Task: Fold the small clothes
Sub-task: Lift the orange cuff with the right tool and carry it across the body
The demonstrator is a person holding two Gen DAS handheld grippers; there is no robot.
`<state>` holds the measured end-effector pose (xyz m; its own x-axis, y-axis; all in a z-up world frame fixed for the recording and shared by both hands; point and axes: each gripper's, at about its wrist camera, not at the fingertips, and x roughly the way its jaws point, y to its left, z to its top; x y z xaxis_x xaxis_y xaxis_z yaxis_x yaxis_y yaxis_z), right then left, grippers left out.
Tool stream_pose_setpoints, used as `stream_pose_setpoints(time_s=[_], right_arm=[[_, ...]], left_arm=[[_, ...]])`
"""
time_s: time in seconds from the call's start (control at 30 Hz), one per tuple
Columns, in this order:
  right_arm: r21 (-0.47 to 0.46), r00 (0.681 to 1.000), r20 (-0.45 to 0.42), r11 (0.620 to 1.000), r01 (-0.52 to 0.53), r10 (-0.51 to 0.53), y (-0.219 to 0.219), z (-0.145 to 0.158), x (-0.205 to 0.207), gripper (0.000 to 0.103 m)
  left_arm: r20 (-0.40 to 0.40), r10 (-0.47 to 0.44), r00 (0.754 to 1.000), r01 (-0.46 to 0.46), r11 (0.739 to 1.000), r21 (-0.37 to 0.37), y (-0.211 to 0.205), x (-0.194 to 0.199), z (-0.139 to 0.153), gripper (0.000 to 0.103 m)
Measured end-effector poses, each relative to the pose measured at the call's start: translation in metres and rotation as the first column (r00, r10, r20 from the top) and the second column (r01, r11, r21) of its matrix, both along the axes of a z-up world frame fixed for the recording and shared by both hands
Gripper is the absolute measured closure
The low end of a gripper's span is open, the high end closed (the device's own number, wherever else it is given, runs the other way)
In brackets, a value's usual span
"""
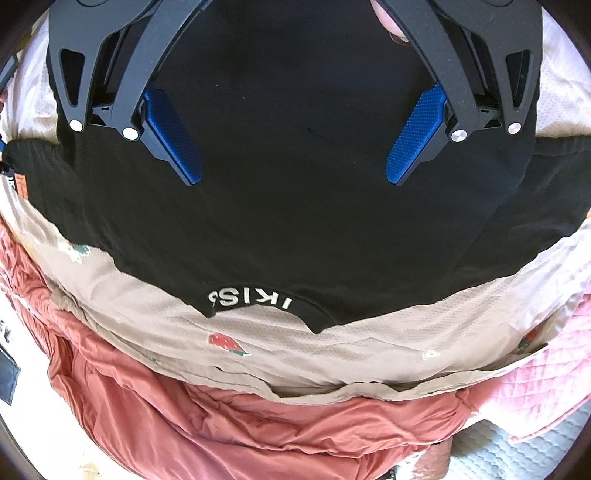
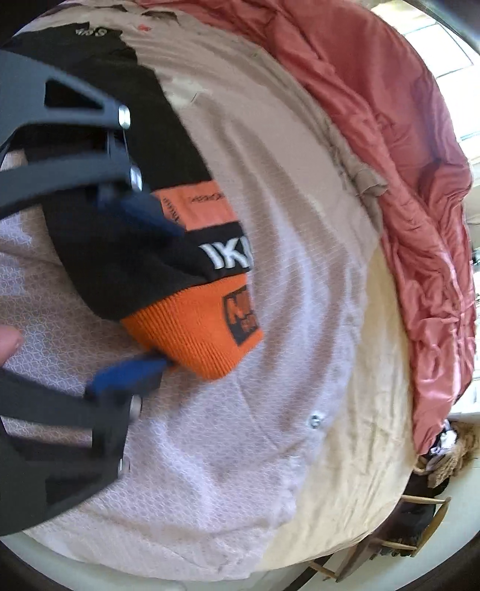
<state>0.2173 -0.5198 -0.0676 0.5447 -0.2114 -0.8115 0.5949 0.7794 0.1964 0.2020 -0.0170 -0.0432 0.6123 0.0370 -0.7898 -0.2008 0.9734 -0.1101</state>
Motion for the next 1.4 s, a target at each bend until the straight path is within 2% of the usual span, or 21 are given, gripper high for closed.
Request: stream_pose_setpoints(time_s=[0.03,0.13,0.23,0.4,0.57,0.7,0.73,0.83,1.07,1.27,1.4], right_arm=[[0.000,1.000,0.017,1.000,-0.009,0.009,-0.001,0.003,-0.001,0.073],[-0.008,0.997,0.051,0.999,-0.049,0.049,0.001,0.012,-0.004,0.085],[-0.016,0.989,0.105,0.994,-0.105,0.106,0.009,0.024,-0.006,0.088],[0.022,0.949,0.228,0.973,-0.229,0.218,0.039,0.054,-0.004,0.089],[0.017,0.867,0.323,0.913,-0.407,0.380,0.106,0.088,0.002,0.090],[0.010,0.785,0.369,0.843,-0.538,0.497,0.168,0.104,0.011,0.090],[0.017,0.758,0.379,0.814,-0.580,0.532,0.188,0.106,0.015,0.090],[0.037,0.715,0.375,0.762,-0.647,0.589,0.227,0.102,0.026,0.090],[0.106,0.655,0.333,0.664,-0.740,0.678,0.299,0.070,0.041,0.090],[0.098,0.610,0.255,0.608,-0.788,0.750,0.352,0.038,0.033,0.089],[0.119,0.575,0.220,0.563,-0.818,0.788,0.371,0.022,0.029,0.081]], left_arm=[[0.001,0.003,1.000,-0.003,1.000,-0.003,0.001,0.000,0.000,0.009],[0.003,0.008,1.000,-0.008,1.000,-0.006,0.004,0.000,0.001,0.009],[0.002,0.012,1.000,-0.012,1.000,-0.015,0.008,0.000,0.001,0.009],[-0.006,0.032,0.999,-0.032,0.999,-0.012,0.017,0.001,0.000,0.009],[-0.011,0.074,0.997,-0.074,0.997,-0.029,0.035,0.002,0.001,0.009],[-0.014,0.108,0.994,-0.109,0.993,-0.053,0.050,0.002,0.000,0.009],[-0.014,0.115,0.993,-0.116,0.992,-0.057,0.052,0.002,0.000,0.009],[-0.016,0.143,0.990,-0.144,0.987,-0.072,0.062,0.001,0.000,0.009],[-0.029,0.200,0.979,-0.202,0.971,-0.125,0.088,0.000,-0.001,0.009],[-0.022,0.264,0.964,-0.264,0.950,-0.167,0.111,-0.005,0.001,0.009],[-0.023,0.273,0.962,-0.272,0.945,-0.179,0.116,-0.005,0.001,0.009]])
